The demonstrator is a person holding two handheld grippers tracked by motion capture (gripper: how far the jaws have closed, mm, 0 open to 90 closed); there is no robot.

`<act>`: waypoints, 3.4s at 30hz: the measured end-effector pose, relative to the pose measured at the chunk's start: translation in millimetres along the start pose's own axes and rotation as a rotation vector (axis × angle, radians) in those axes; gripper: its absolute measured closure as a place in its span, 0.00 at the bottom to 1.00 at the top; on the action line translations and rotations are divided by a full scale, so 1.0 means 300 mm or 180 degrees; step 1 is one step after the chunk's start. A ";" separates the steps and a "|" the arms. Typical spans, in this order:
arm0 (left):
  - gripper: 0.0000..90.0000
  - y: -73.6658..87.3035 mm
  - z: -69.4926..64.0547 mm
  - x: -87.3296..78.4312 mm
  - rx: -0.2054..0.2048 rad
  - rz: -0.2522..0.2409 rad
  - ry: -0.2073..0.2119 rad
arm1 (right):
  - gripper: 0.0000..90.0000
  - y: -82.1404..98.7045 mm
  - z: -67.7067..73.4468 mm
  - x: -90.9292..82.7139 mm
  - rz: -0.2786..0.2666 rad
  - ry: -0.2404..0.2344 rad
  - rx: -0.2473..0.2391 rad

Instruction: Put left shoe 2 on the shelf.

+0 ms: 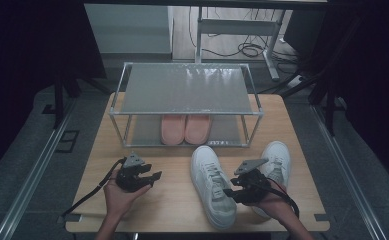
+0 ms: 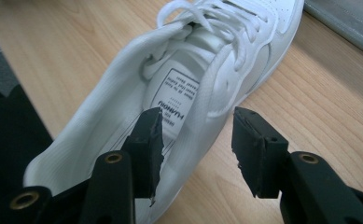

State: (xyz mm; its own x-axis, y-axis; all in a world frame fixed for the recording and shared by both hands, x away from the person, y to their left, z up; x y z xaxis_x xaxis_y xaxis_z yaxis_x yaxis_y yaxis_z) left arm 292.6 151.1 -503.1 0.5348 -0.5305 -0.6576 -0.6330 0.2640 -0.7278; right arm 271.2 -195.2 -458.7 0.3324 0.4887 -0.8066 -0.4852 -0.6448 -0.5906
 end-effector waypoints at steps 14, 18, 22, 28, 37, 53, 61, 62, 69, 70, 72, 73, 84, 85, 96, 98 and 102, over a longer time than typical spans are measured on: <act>0.54 0.003 -0.004 0.008 -0.0005 0.0008 0.0013 | 0.67 -0.017 0.005 0.074 0.0225 0.0186 0.0066; 0.54 0.003 -0.004 0.007 -0.0001 0.0009 0.0007 | 0.72 -0.020 0.010 0.089 0.0280 0.0254 0.0082; 0.54 0.002 -0.002 0.005 -0.0002 0.0005 0.0006 | 0.75 -0.020 0.012 0.088 0.0274 0.0284 0.0168; 0.54 0.000 0.000 -0.001 0.0020 0.0000 0.0034 | 0.78 -0.025 0.015 0.085 0.0317 0.0323 0.0320; 0.54 0.003 -0.001 -0.003 0.0070 0.0003 0.0050 | 0.85 -0.045 0.008 0.090 0.0450 0.0427 0.0427; 0.54 0.001 0.000 -0.010 0.0058 -0.0019 0.0029 | 0.89 -0.066 0.009 0.067 0.0179 0.0434 0.0588; 0.54 0.001 0.000 -0.010 0.0058 -0.0018 0.0025 | 0.89 -0.090 0.017 0.056 0.0115 0.0478 0.0507; 0.54 0.001 0.000 -0.010 0.0057 -0.0019 0.0026 | 0.89 -0.093 0.017 0.054 0.0096 0.0474 0.0505; 0.54 0.003 -0.004 -0.007 0.0058 -0.0014 0.0032 | 0.90 -0.115 0.020 0.038 -0.0025 0.0425 0.0461; 0.54 0.003 -0.003 -0.007 0.0058 -0.0012 0.0026 | 0.90 -0.119 0.021 0.035 -0.0045 0.0416 0.0452; 0.54 0.002 -0.002 -0.008 0.0060 -0.0016 0.0018 | 0.90 -0.126 0.021 0.030 -0.0088 0.0403 0.0439; 0.54 0.002 -0.002 -0.008 0.0058 -0.0018 0.0016 | 0.90 -0.128 0.020 0.028 -0.0110 0.0393 0.0429; 0.54 -0.003 0.005 -0.023 0.0054 -0.0046 -0.0032 | 0.91 -0.132 0.005 0.006 -0.0344 0.0317 0.0385; 0.54 -0.004 0.006 -0.025 0.0049 -0.0050 -0.0034 | 0.91 -0.133 0.002 0.003 -0.0377 0.0305 0.0373; 0.54 -0.009 0.013 -0.046 0.0011 -0.0094 -0.0077 | 0.91 -0.139 -0.006 -0.022 -0.0585 0.0223 0.0343; 0.54 -0.010 0.014 -0.047 0.0019 -0.0097 -0.0073 | 0.91 -0.142 -0.007 -0.027 -0.0613 0.0217 0.0335; 0.54 -0.010 0.014 -0.047 0.0022 -0.0095 -0.0074 | 0.91 -0.148 -0.008 -0.041 -0.0666 0.0220 0.0355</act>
State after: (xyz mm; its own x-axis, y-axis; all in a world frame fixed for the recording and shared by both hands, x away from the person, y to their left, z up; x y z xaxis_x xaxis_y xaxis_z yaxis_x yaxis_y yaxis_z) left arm 289.2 161.3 -492.5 0.5663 -0.5195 -0.6399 -0.6127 0.2539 -0.7484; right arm 290.6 -174.1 -422.6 0.4877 0.5609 -0.6690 -0.4850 -0.4631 -0.7419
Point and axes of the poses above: each handheld gripper's, and its own axes: x roughly forward along the jaws, y roughly out of its underside, z roughly to its left, the point moved 2 cm from there along x, roughly forward along the jaws, and after that the axes turned 3 degrees about -x, right-handed, at the moved point
